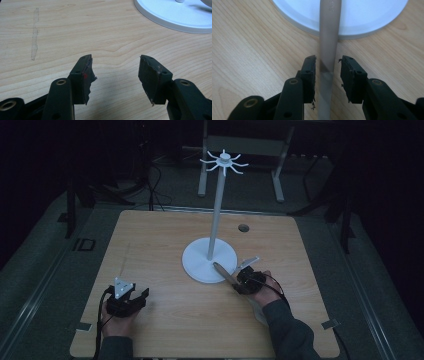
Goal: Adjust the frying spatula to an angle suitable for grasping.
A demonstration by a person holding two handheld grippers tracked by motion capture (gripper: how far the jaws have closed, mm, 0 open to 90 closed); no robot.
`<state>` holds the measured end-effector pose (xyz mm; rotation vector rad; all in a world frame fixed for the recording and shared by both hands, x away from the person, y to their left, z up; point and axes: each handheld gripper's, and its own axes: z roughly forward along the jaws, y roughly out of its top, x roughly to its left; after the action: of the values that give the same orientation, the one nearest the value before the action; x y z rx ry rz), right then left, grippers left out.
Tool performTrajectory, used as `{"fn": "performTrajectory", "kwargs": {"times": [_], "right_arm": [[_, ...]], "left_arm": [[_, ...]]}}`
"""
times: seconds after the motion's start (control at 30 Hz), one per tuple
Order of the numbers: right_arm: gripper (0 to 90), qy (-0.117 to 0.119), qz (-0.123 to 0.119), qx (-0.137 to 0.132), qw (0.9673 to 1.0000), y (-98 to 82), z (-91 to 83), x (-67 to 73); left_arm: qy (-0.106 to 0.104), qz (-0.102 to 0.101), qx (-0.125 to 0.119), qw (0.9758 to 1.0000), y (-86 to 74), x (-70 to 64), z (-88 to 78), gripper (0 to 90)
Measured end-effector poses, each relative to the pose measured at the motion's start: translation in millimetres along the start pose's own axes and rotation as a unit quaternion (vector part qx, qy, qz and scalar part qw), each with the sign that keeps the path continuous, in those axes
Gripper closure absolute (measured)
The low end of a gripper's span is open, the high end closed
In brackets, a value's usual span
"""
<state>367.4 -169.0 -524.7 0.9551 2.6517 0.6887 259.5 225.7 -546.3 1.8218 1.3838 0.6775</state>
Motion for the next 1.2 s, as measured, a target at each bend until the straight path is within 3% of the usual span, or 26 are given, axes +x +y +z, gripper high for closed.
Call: {"fn": "performTrajectory", "kwargs": {"times": [0.27, 0.3, 0.57, 0.87, 1.2], "right_arm": [[69.6, 0.009, 0.008, 0.027, 0.9996, 3.2, 15.9, -2.7], [73.0, 0.011, 0.009, 0.026, 0.9996, 3.6, 16.8, -3.1], [74.1, 0.003, 0.007, 0.02, 0.9998, 8.5, 20.3, -3.9], [73.5, 0.009, 0.027, 0.017, 0.9994, 16.0, 26.0, -9.1], [74.4, -0.014, 0.019, -0.004, 0.9997, 15.4, 20.8, -5.1]], "left_arm": [[0.002, 0.001, -0.001, 1.0, 0.3, 0.5, -0.3, 45.0], [0.002, 0.001, -0.001, 1.0, 0.3, 0.5, -0.4, 44.9], [0.002, 0.002, -0.002, 1.0, 0.6, 0.0, 0.0, 44.9], [0.002, 0.002, -0.001, 1.0, 0.7, 0.2, 0.0, 44.9], [0.005, 0.004, -0.001, 1.0, 0.6, 1.0, -0.1, 44.9]]}}
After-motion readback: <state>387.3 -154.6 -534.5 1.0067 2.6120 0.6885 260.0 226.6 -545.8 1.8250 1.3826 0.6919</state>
